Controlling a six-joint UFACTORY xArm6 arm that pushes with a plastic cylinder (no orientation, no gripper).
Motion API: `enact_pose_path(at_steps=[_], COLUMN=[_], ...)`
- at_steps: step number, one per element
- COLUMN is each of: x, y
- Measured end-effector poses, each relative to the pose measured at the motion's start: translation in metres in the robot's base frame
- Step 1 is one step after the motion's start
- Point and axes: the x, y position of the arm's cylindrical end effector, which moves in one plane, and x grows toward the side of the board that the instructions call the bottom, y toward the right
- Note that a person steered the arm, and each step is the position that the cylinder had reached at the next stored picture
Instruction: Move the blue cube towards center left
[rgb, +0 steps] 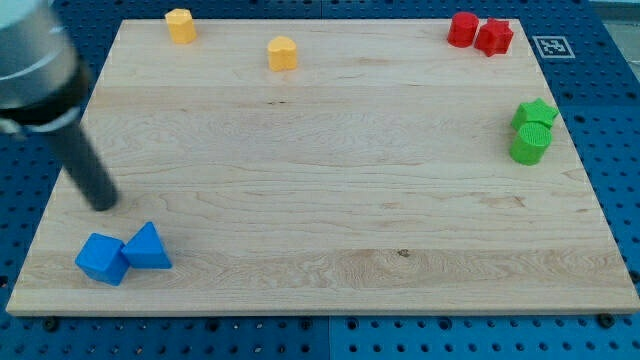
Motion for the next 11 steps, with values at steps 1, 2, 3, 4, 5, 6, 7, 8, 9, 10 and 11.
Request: enact_pose_path(at_steps=[1, 2, 3, 4, 5, 6, 7, 8, 9, 10, 11], x=[0.04, 0.053, 0.104, 0.106, 0.094, 0.092, 0.087, 0.075, 0.077, 0.09, 0.08], y=[-0.041, -0.041, -0.029, -0.015, 0.01, 0.048, 0.079, 0.071, 0.047, 0.042, 0.041])
